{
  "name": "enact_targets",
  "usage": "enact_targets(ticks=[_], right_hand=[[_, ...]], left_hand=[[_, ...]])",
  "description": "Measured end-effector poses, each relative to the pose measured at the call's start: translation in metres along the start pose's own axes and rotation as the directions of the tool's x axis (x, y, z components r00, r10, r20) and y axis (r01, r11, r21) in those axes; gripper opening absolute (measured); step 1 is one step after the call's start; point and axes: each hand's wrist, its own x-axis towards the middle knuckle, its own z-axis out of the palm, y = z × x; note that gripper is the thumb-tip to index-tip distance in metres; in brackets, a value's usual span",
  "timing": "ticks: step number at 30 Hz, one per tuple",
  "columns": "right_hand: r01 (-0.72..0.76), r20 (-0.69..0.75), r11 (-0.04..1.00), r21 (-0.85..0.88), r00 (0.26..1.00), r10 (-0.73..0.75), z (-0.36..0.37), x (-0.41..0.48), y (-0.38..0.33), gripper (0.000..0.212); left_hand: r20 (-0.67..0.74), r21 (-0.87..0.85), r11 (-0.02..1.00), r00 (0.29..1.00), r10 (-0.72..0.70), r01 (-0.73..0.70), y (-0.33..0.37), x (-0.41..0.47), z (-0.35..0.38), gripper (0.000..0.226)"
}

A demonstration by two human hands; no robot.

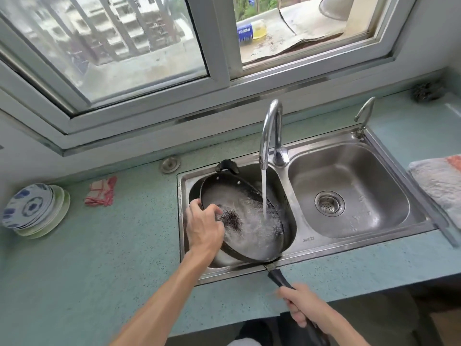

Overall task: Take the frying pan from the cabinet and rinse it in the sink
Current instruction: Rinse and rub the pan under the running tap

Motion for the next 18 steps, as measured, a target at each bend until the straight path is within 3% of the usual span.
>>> enact_targets(ticks=[18], right_hand=[[-0.059, 0.185, 0.997, 0.05, 0.982, 0.049, -0.031, 0.007, -0.001, 0.032]], left_hand=[[0.015, 0.049, 0.999, 1.0, 0.003, -0.004, 0.032, -0.003, -0.003, 0.028]])
